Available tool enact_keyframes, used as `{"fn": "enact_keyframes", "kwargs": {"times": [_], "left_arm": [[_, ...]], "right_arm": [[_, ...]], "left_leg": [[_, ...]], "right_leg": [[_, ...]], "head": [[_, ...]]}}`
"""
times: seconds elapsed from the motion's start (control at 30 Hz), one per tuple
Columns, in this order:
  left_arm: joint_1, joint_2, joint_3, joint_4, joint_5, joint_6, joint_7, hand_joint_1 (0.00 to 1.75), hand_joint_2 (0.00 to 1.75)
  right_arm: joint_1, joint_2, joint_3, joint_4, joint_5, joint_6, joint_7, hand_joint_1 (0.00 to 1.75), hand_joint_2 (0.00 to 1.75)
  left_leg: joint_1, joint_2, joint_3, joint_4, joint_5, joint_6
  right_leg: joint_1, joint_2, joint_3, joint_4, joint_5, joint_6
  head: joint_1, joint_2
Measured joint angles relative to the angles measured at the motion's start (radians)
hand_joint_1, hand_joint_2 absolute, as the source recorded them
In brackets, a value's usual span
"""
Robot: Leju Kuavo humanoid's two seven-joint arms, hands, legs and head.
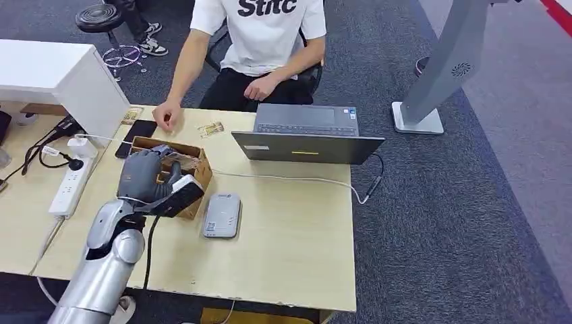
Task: Pass the card to the sensor for recognition and then transmit it.
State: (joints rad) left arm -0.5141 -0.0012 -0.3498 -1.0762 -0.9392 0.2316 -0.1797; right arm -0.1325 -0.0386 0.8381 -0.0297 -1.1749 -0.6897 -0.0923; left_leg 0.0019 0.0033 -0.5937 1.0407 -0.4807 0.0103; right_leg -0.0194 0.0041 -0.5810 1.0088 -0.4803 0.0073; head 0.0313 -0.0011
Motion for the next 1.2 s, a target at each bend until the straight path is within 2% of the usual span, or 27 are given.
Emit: {"fn": "enact_keyframes", "kwargs": {"times": [0.6, 1.2], "left_arm": [[0.006, -0.069, -0.088, 0.184, -0.046, -0.023, 0.003, 1.75, 1.75], [0.006, -0.083, -0.098, 0.269, -0.044, -0.025, 0.015, 1.75, 1.75]], "right_arm": [[0.001, 0.002, 0.049, -0.023, 0.002, 0.0, 0.014, 0.0, 1.75], [0.001, 0.002, 0.067, -0.03, 0.005, 0.0, 0.016, 0.0, 1.75]], "left_leg": [[0.0, 0.0, 0.0, 0.0, 0.0, 0.0], [0.0, 0.0, 0.0, 0.0, 0.0, 0.0]], "right_leg": [[0.0, 0.0, 0.0, 0.0, 0.0, 0.0], [0.0, 0.0, 0.0, 0.0, 0.0, 0.0]], "head": [[0.0, 0.0], [0.0, 0.0]]}}
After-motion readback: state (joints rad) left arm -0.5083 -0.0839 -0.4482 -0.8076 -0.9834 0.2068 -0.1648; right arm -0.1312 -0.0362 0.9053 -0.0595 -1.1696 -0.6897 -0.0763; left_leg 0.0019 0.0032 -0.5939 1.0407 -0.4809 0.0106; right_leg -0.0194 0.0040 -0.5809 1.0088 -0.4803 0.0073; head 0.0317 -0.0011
